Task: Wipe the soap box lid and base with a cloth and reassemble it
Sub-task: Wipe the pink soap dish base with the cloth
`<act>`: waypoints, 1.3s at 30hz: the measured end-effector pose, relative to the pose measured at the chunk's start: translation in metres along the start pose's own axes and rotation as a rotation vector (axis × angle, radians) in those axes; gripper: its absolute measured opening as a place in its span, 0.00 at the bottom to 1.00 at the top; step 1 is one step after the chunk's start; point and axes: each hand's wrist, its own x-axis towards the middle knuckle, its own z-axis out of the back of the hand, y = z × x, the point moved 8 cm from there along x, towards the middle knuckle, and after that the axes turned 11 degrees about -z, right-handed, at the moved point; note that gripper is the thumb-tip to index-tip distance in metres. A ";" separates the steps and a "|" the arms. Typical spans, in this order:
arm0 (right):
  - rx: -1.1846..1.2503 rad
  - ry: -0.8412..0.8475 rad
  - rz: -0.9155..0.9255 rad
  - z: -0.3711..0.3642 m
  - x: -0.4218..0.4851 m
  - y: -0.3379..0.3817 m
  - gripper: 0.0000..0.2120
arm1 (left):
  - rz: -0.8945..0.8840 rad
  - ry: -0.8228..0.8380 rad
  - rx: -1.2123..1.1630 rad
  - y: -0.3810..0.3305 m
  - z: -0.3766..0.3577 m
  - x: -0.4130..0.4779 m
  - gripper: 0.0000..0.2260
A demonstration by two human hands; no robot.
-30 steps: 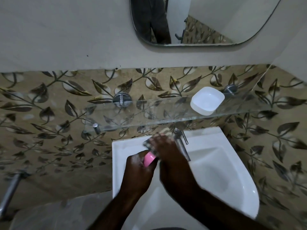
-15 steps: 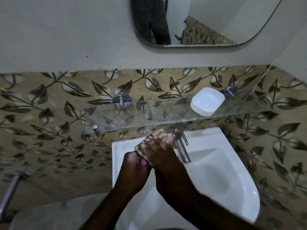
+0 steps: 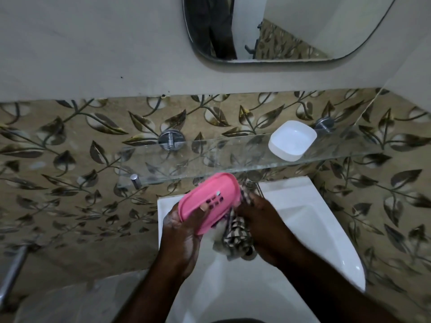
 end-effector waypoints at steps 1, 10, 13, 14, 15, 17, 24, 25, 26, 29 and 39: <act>0.043 0.018 -0.038 -0.005 -0.002 -0.008 0.09 | -0.020 -0.028 -0.007 -0.001 0.001 0.001 0.29; 0.215 0.034 -0.108 -0.006 -0.006 -0.019 0.10 | -0.528 0.250 0.704 -0.009 -0.027 -0.022 0.20; 0.403 0.027 -0.135 0.007 -0.006 -0.022 0.13 | -0.855 0.537 1.094 -0.003 -0.033 -0.027 0.19; 0.470 0.035 -0.157 0.009 -0.008 -0.024 0.13 | -0.862 0.608 1.173 0.004 -0.032 -0.028 0.20; 0.518 0.039 -0.176 0.011 -0.009 -0.026 0.13 | -0.835 0.668 1.236 0.010 -0.031 -0.028 0.22; 0.531 0.049 -0.180 0.014 -0.011 -0.024 0.16 | -0.780 0.764 1.331 0.017 -0.032 -0.030 0.25; 0.213 0.030 -0.089 0.024 -0.008 0.002 0.19 | -0.620 0.683 0.902 -0.031 -0.048 -0.046 0.33; 0.181 0.043 -0.105 0.024 -0.008 0.001 0.18 | -0.467 0.536 0.756 -0.035 -0.042 -0.036 0.37; 0.157 0.060 -0.130 0.021 -0.008 -0.002 0.18 | -0.295 0.363 0.595 -0.033 -0.032 -0.026 0.40; 0.147 0.078 -0.148 0.011 -0.007 -0.013 0.18 | 0.231 0.085 0.121 0.009 -0.012 -0.010 0.32; 0.009 -0.265 0.055 0.045 -0.020 0.017 0.05 | 0.280 -0.071 -0.074 0.019 -0.001 -0.009 0.12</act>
